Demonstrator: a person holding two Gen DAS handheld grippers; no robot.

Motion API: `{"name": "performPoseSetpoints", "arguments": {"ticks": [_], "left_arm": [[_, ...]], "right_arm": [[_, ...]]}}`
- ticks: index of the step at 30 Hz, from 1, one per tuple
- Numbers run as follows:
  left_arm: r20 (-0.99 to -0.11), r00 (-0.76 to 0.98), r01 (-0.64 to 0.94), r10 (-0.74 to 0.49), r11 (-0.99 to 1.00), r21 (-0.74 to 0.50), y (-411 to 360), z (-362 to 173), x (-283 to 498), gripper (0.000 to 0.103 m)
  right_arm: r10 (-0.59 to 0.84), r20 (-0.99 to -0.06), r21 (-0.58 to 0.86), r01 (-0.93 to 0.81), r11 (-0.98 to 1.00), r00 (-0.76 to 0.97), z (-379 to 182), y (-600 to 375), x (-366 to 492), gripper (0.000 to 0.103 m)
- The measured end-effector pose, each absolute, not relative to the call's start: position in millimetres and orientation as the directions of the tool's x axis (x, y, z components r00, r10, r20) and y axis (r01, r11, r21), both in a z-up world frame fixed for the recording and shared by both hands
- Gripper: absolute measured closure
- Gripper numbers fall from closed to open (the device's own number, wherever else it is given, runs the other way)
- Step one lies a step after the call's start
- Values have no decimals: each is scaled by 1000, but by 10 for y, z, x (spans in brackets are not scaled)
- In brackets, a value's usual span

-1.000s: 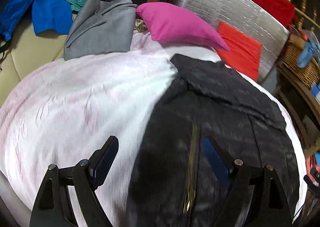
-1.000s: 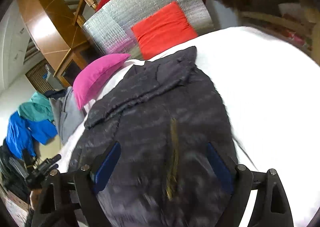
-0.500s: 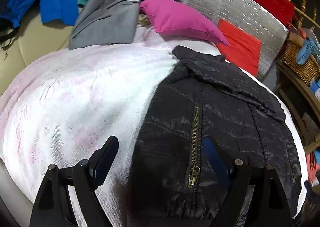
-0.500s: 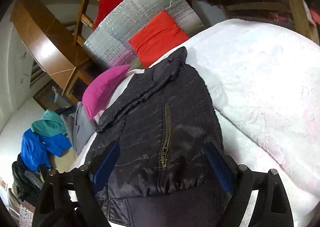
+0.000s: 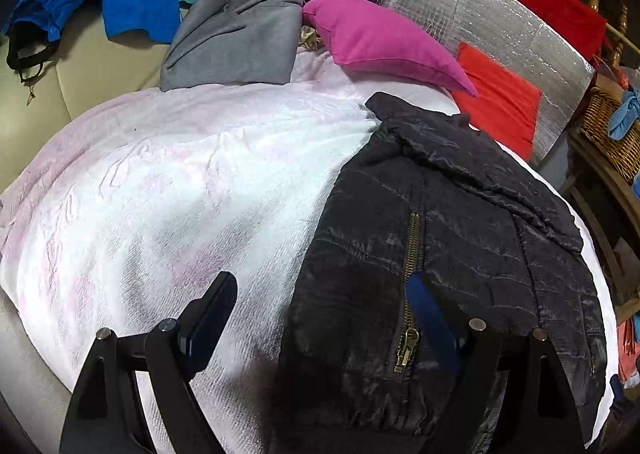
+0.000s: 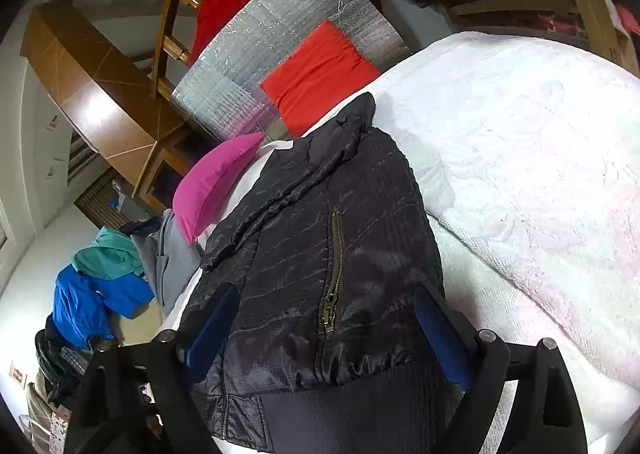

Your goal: Fold large clothes

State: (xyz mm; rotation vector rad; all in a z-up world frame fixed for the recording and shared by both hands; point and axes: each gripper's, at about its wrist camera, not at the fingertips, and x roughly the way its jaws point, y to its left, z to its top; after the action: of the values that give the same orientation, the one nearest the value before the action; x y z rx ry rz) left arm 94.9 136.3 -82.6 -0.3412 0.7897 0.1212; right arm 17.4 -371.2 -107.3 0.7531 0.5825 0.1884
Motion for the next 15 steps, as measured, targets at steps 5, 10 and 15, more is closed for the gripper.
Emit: {"name": "performPoseSetpoints", "arguments": {"ticks": [5, 10, 15], "left_arm": [[-714, 699, -237, -33, 932, -274, 1395, -843, 958, 16], [-710, 702, -232, -45, 929, -289, 1409, -847, 967, 16], [-702, 710, -226, -54, 927, -300, 1412, -838, 950, 16]], "right_arm": [[369, -442, 684, 42, 728, 818, -1082, -3697, 212, 11], [364, -451, 678, 48, 734, 815, -1082, -3687, 216, 11], [361, -462, 672, 53, 739, 810, -1080, -3672, 226, 11]]}}
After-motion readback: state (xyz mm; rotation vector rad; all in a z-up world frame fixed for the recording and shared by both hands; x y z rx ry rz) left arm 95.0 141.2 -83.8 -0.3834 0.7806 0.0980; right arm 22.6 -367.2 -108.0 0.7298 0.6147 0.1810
